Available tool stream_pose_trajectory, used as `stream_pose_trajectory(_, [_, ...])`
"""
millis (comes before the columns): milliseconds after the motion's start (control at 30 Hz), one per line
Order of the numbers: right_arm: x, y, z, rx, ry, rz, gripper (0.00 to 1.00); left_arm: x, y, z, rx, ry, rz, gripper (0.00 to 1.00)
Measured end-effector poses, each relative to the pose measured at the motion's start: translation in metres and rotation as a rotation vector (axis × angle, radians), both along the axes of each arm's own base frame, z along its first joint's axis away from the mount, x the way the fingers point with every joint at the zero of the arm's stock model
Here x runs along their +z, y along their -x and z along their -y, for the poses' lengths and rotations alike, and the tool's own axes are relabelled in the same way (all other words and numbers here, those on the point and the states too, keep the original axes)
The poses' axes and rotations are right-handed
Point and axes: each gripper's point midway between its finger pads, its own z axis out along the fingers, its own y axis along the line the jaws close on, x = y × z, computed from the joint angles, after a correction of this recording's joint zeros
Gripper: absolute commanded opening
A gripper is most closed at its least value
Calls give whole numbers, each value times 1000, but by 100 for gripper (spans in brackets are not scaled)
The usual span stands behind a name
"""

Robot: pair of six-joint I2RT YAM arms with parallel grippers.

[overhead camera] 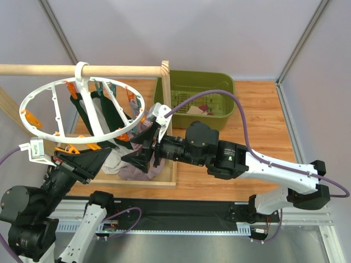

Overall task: Clip the socks to the hanger
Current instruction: Open the clamp at the hanger.

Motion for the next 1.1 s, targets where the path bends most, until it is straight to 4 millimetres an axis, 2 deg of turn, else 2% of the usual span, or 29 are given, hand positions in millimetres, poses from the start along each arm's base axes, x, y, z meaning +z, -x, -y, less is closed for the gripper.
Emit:
stream_pose_trajectory(300, [17, -10, 8, -32, -55, 30, 63, 0, 3, -1, 2, 4, -8, 0])
stream_pose_trajectory(467, [14, -16, 5, -48, -48, 36, 63, 0, 3, -1, 1, 8, -11, 0])
stream_pose_trajectory(667, [0, -26, -5, -61, -18, 32, 62, 0, 3, -1, 0, 13, -14, 0])
stream_pose_trajectory(833, [-9, -30, -13, -66, 0, 30, 54, 0, 3, -1, -2, 16, -16, 0])
stream_pose_trajectory(1033, [-6, -30, -16, -56, -18, 36, 37, 0, 3, 0, -3, 19, -18, 0])
stream_pose_trajectory(1100, [-4, -30, -16, -52, -30, 38, 24, 1, 3, 0, -3, 20, -18, 0])
